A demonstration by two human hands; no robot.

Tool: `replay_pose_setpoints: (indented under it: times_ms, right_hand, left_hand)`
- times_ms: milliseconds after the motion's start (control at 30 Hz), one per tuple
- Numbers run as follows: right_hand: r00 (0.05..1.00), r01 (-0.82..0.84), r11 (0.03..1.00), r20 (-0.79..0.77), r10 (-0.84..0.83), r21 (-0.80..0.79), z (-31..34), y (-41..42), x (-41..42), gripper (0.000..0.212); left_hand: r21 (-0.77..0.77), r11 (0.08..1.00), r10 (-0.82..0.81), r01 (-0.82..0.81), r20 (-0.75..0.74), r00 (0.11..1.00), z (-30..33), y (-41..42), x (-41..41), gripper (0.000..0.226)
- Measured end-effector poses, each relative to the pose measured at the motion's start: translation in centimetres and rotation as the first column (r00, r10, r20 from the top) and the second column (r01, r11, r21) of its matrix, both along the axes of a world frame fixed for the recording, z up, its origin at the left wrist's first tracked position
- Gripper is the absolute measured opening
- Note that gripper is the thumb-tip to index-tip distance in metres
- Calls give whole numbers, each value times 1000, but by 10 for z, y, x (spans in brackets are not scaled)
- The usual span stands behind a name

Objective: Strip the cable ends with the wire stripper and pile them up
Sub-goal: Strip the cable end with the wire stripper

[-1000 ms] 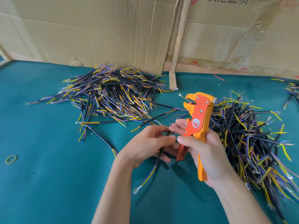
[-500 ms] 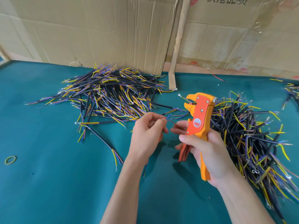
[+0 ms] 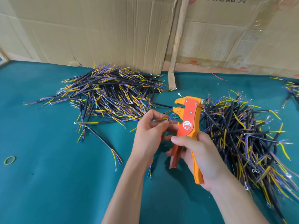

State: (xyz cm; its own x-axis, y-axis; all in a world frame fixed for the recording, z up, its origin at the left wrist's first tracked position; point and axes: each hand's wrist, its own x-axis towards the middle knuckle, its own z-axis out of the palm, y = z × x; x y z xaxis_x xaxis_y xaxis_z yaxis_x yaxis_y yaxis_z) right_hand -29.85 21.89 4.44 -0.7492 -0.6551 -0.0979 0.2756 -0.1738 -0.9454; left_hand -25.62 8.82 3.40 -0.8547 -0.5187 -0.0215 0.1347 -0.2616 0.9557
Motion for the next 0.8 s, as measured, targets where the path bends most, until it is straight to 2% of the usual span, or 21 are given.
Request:
replay_pose_setpoints:
  times_ms: [133,333,533,633,800]
  right_hand:
    - [1000,20,999,21,-20,27,1,0,0,23]
    - [998,4,999,63,-1,-33,5,3,0,11]
    - [996,17,996,94,-9,-89,6,6,-5,17]
    - [997,7,999,79,-3,-50,5,5,-6,20]
    - [997,14,1000,74,-13,-15,3,5,-6,37]
  left_hand:
    - [-306,948,107,-92,33,994,-3,7,-3,18]
    - [-523,844,148,-121,9,989,-4,16,-3,13]
    - [-536,843,79,-55,22,997,-5,13,-2,10]
    - [-536,837,123,-110,-11,992,-6,12,-3,11]
    - [-320,945,65,-72,-31,997,-6,3,-1,17]
